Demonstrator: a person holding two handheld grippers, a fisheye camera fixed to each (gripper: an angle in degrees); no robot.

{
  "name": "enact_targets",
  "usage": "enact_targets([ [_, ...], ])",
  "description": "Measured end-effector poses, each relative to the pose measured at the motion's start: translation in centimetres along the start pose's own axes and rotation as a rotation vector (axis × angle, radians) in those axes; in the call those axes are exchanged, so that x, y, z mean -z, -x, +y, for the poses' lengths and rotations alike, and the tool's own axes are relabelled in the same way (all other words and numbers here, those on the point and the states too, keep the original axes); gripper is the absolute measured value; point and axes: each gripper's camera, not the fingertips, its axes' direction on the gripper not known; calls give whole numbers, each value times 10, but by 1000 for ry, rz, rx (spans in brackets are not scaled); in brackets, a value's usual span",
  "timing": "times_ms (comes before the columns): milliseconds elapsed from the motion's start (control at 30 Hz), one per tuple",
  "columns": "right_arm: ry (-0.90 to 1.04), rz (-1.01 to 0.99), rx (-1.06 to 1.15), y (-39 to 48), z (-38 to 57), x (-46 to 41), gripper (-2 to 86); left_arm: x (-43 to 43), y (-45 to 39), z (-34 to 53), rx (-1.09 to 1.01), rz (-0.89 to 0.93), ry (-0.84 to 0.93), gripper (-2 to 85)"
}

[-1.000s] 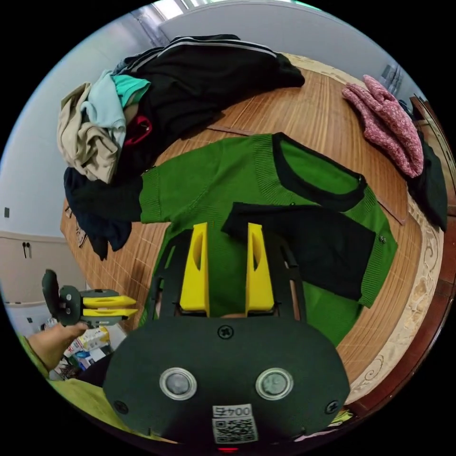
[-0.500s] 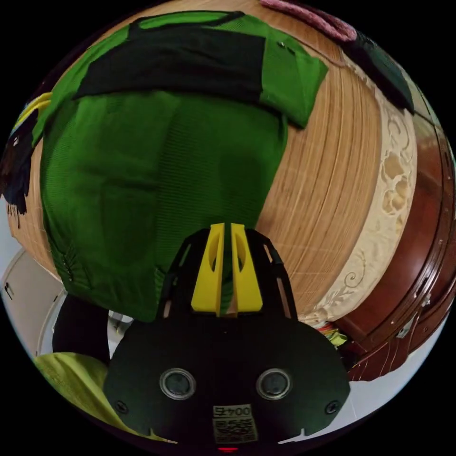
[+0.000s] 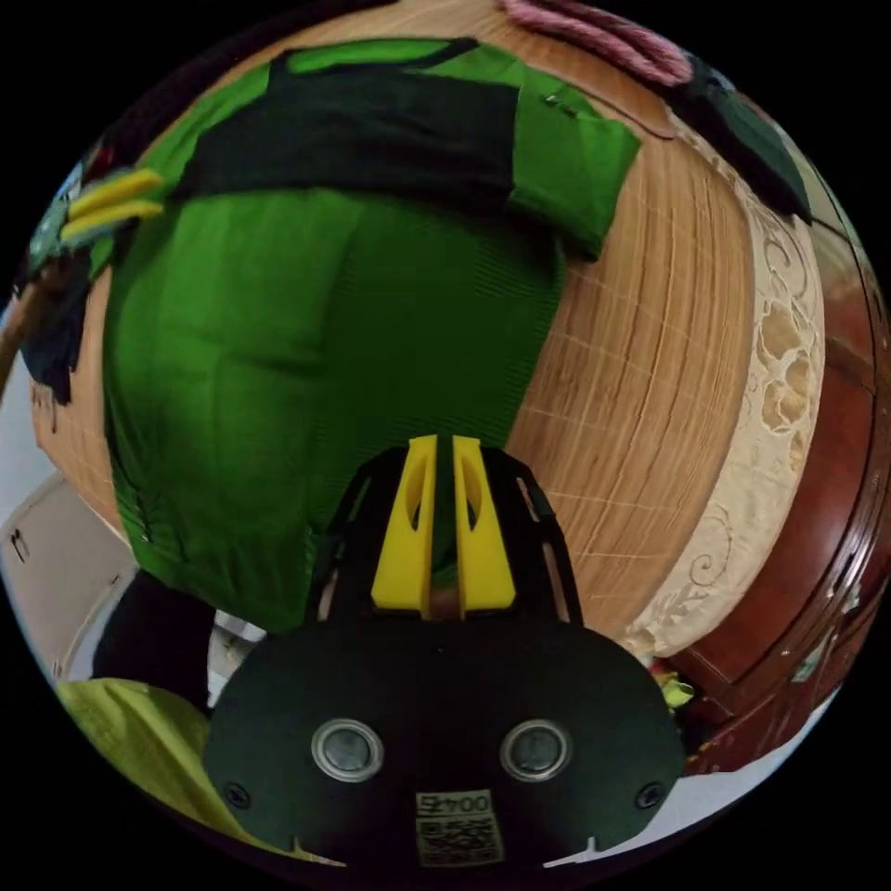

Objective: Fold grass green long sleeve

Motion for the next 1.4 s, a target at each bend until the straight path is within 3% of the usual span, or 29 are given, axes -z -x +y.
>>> enact_targets([
  [167,-339,-619,-201,-79,9,24,85,9,-23,-13,-129,-73,30,91],
  [233,-420,-702,-266,-99,14,20,85,16,-33,-18,-173,-113,34,84],
  [567,-512,-508,-175,-126,9,16,71,40,-53,-38,-185,-160,85,23],
  [867,-466,-245,-67,-117,-5,18,53,144,-20,-64,23,-99,-142,14],
  [1133,-436,-123,-246,-142,2,17,91,212,-34,-71,20,-206,-264,14],
  [1400,-399,-143,-277,-161,10,13,112,186,-66,-38,-35,-300,-170,15],
])
